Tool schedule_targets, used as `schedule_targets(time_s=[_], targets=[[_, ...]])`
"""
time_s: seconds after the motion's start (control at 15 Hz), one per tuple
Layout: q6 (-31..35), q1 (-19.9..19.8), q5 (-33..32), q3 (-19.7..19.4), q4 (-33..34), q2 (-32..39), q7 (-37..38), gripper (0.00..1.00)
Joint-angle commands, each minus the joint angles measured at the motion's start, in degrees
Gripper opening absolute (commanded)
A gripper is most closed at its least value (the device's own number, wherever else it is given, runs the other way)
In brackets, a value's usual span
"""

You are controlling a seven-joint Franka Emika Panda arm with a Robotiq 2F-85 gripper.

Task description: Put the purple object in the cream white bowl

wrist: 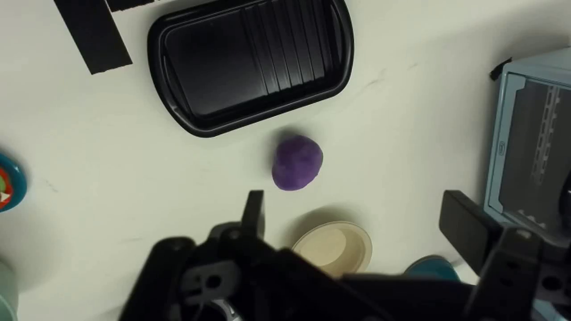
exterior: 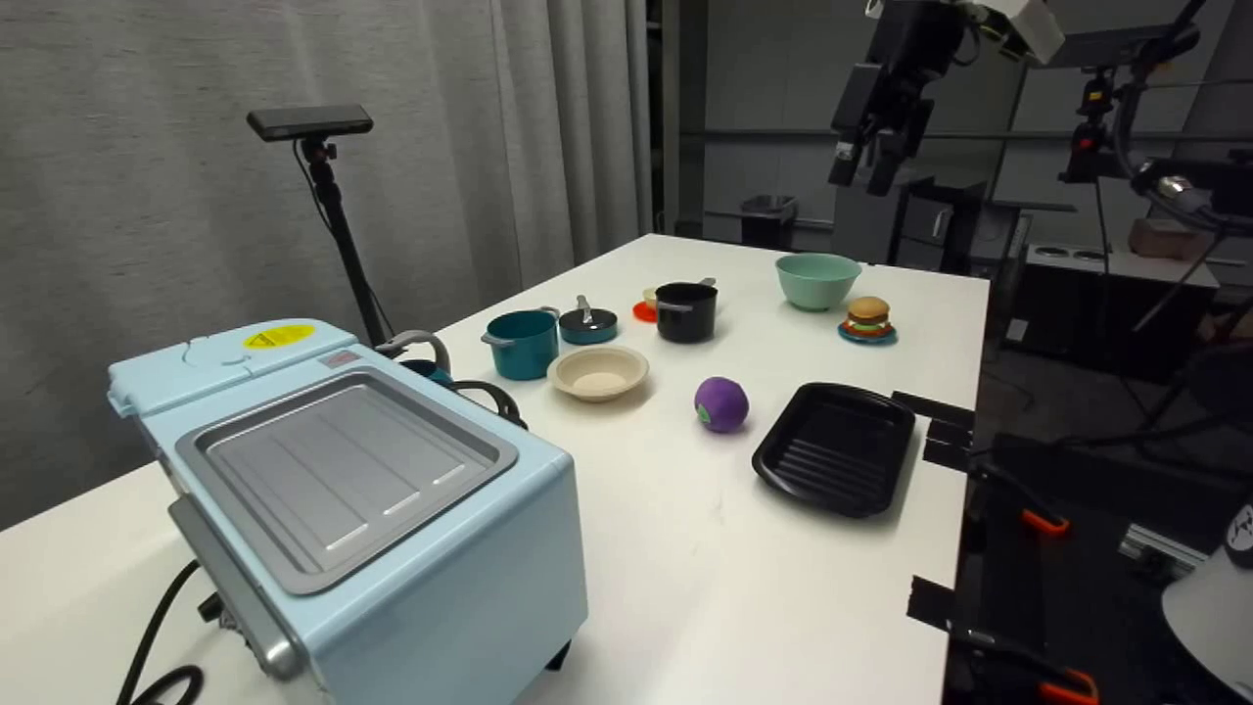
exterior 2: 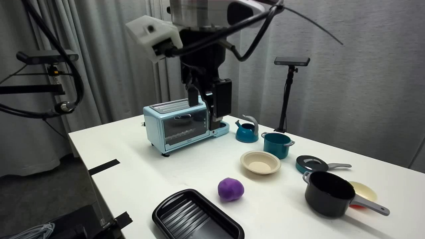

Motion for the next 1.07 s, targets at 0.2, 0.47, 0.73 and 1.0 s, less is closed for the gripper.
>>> schedule_targets(time_s=[0.2, 0.47, 0.73, 1.0], targets=[[1.93, -1.04, 0.87, 1.64, 0.31, 2.63, -0.54, 1.00], [7.71, -0.02, 1.08, 2.71, -0.32, 8.81, -1.34, 1.00], [14.82, 1.38, 2.72, 3.59, -1.56, 17.46, -3.17, 1.00], [22.61, 2.94, 7.14, 4.32, -0.59, 27.16, -8.63, 1.00]])
